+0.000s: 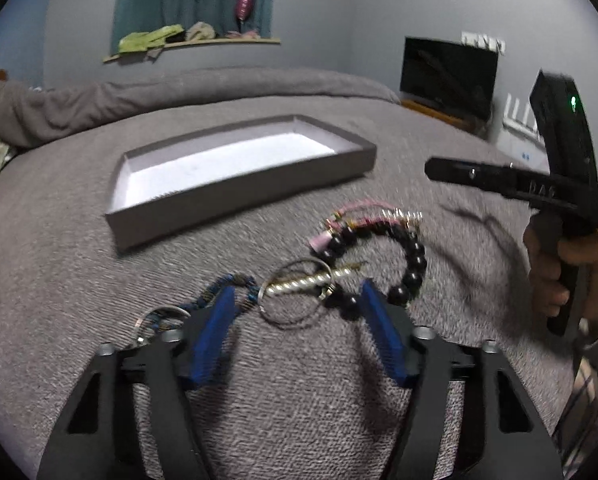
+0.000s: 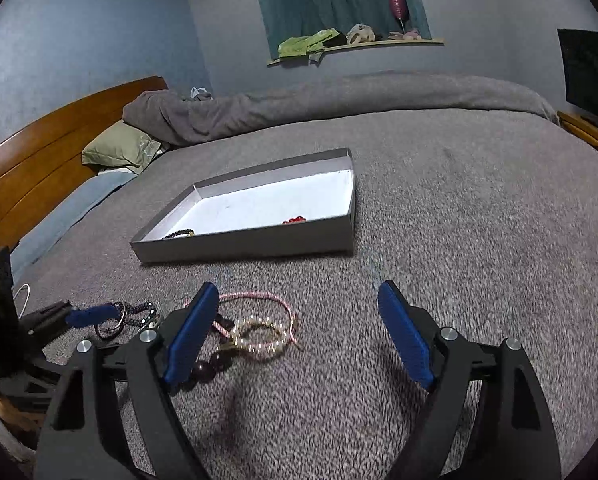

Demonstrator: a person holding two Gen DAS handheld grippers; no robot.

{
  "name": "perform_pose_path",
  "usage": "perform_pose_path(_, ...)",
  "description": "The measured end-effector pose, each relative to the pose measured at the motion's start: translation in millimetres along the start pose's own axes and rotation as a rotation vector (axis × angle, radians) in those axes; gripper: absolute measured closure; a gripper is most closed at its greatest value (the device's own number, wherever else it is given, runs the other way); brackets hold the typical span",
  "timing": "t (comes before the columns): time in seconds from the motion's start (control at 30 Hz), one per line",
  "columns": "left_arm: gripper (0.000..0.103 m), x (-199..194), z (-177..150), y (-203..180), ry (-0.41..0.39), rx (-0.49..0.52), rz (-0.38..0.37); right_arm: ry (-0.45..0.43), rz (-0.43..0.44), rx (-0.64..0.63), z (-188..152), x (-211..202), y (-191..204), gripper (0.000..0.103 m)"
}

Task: Organize jewelry
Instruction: 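Grasp a silver hoop with the left gripper while the right gripper grasps the pearl hair clip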

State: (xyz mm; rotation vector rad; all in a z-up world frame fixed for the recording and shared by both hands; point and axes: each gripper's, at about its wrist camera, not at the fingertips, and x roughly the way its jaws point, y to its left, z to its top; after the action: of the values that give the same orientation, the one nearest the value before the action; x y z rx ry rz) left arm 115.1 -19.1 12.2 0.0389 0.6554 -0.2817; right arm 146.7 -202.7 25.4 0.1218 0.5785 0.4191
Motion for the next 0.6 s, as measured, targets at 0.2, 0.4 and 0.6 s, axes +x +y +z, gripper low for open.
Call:
perform_pose_path(0.2, 0.062, 8, 0, 0, 0.022, 0.024, 0.009, 0.005, 0.009, 0.007, -9, -6, -2, 0.022)
perform_pose_path(0.4, 0.089, 11, 0, 1, 0.034, 0.032, -0.006, 0.019, 0.022, -0.001, -16, -6, 4, 0.022)
perform_pose_path(0.6, 0.097, -2, 2, 10, -0.02, -0.013, -0.011, 0.041, 0.036, -0.03, -20, 0, 12, 0.022)
